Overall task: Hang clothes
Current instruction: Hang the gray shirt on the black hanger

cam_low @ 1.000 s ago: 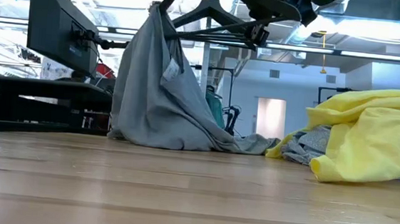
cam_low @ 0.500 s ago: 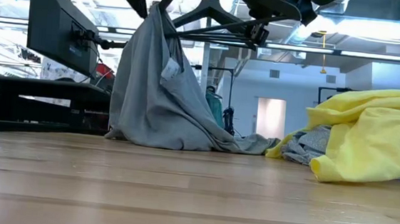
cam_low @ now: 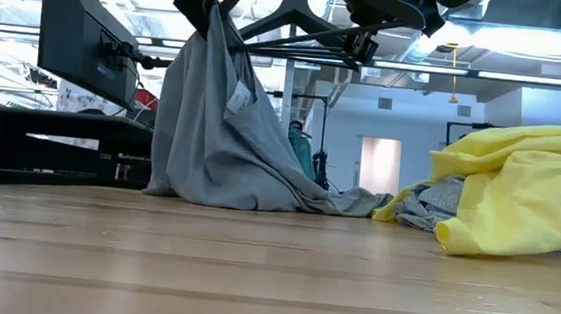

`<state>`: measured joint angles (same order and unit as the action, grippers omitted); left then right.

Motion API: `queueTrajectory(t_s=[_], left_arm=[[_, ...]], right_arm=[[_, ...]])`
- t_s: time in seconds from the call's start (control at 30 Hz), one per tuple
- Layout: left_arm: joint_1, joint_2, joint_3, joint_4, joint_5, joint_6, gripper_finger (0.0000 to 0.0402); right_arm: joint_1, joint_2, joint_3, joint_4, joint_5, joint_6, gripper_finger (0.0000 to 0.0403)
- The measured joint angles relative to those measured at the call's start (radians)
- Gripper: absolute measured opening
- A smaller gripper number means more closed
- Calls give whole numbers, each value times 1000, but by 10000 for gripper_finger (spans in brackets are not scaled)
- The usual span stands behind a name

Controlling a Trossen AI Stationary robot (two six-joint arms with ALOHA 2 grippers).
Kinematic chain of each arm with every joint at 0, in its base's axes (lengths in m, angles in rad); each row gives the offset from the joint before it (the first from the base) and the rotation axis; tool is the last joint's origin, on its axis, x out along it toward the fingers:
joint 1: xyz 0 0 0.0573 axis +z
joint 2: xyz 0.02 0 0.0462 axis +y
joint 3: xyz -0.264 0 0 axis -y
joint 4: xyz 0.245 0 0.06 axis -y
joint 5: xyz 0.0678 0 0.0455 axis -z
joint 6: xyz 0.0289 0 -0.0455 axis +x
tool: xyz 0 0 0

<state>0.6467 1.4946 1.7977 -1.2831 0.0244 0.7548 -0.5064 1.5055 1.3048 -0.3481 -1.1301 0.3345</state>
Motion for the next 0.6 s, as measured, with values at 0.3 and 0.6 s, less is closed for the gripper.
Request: queueTrajectory(t_s=[0.3,0.6], left_arm=[[-110,-2,18,22,-5,-24,69],[-212,1,20,165,26,-23,73]], right_arm=[[-12,-5,0,-7,-30,-3,59],[-17,21,1,-6,8,-22,59]])
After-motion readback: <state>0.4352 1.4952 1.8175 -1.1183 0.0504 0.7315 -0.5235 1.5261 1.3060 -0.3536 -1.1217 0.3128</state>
